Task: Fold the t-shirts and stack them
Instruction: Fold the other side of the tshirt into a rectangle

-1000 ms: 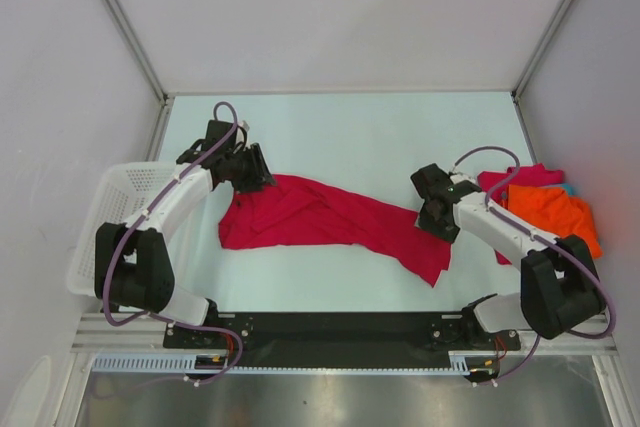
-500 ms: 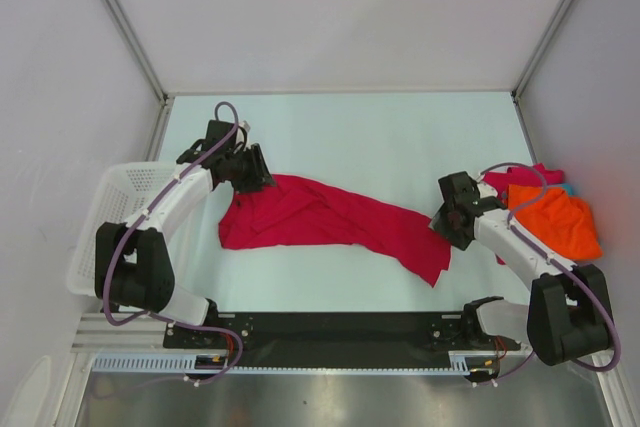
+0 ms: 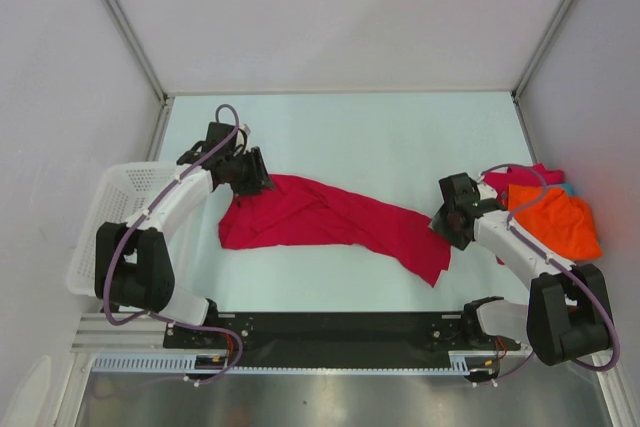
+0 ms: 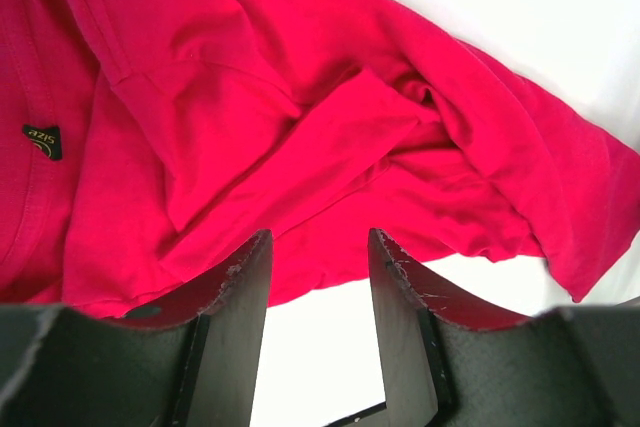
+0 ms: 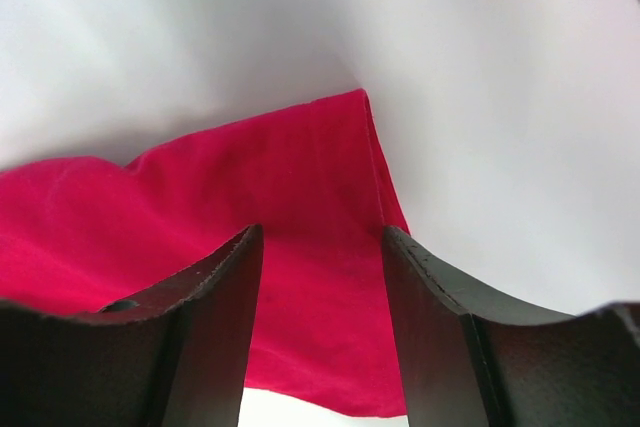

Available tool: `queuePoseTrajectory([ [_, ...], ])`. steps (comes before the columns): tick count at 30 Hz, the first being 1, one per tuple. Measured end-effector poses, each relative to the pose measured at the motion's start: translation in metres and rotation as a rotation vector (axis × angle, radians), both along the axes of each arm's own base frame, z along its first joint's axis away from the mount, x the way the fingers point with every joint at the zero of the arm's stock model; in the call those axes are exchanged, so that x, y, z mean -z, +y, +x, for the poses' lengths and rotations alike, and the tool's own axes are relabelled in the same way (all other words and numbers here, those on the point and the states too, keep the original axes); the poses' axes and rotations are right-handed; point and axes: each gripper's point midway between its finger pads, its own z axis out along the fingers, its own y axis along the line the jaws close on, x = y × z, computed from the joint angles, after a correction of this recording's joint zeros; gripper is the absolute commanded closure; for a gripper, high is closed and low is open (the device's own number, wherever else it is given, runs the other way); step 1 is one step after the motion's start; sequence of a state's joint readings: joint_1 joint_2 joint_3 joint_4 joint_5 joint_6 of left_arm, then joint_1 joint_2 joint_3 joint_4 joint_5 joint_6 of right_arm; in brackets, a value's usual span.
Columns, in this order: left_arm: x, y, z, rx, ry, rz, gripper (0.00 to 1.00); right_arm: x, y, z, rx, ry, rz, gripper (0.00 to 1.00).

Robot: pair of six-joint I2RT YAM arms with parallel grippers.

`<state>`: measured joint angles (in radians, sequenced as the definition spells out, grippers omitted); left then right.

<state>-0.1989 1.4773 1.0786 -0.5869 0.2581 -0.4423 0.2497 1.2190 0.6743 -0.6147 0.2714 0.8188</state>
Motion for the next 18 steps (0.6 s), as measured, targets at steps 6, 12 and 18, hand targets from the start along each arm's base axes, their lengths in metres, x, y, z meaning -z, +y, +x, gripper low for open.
queuePoseTrajectory([
  [6, -0.0001, 0.0024, 0.0009, -0.007, -0.001, 0.0, 0.51, 0.0022, -0.0014, -0.002, 0.003, 0.007, -0.003, 0.44],
  [12, 0.0, 0.0038, 0.0013, -0.005, -0.003, 0.003, 0.51, 0.0042, -0.0019, -0.0034, 0.004, 0.011, -0.004, 0.53],
  [18, 0.0, 0.0054, 0.0019, -0.009, -0.003, 0.003, 0.52, 0.0099, -0.0026, -0.0068, 0.004, 0.029, -0.007, 0.68],
])
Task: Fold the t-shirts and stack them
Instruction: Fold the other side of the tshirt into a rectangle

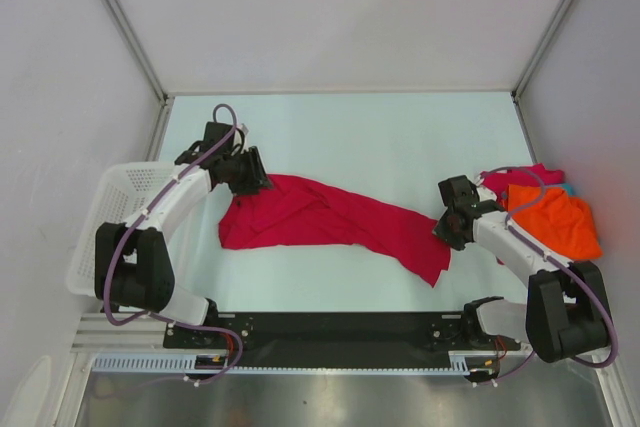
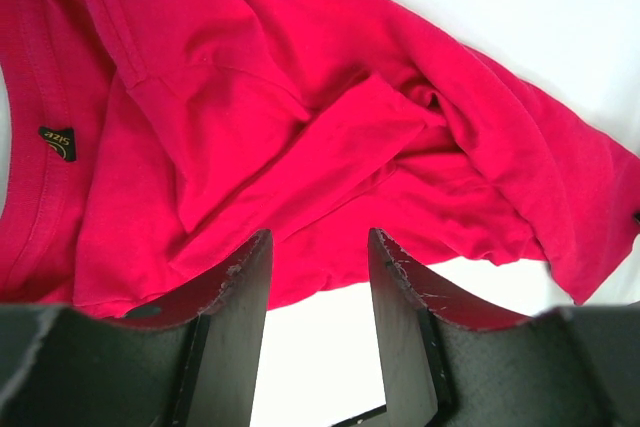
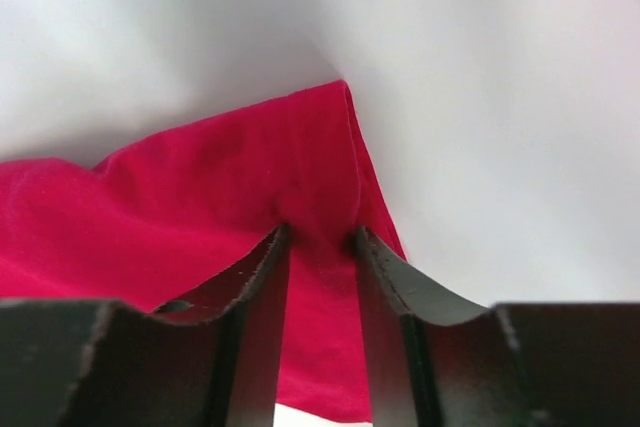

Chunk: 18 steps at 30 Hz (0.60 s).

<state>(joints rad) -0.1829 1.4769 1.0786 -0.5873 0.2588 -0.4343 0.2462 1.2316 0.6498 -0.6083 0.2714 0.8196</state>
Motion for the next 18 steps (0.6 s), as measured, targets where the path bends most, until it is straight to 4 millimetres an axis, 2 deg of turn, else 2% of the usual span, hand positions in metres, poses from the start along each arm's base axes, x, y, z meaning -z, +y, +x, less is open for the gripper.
queuePoseTrajectory([
  [2, -0.0004, 0.0014, 0.0005, -0.004, -0.001, 0.0, 0.52, 0.0, 0.0, 0.0004, -0.001, -0.001, 0.0, 0.75],
  [3, -0.001, 0.0019, 0.0007, -0.006, -0.003, -0.001, 0.52, 0.0, 0.0, 0.0004, -0.002, -0.001, -0.001, 0.86],
  [5, -0.0021, 0.003, 0.001, -0.009, -0.006, -0.001, 0.52, 0.0, 0.0001, 0.0007, -0.008, -0.002, -0.002, 1.0],
  [18, -0.0058, 0.0055, 0.0012, -0.009, -0.017, -0.005, 0.51, -0.0044, -0.0011, 0.0082, -0.025, -0.009, -0.022, 1.0],
])
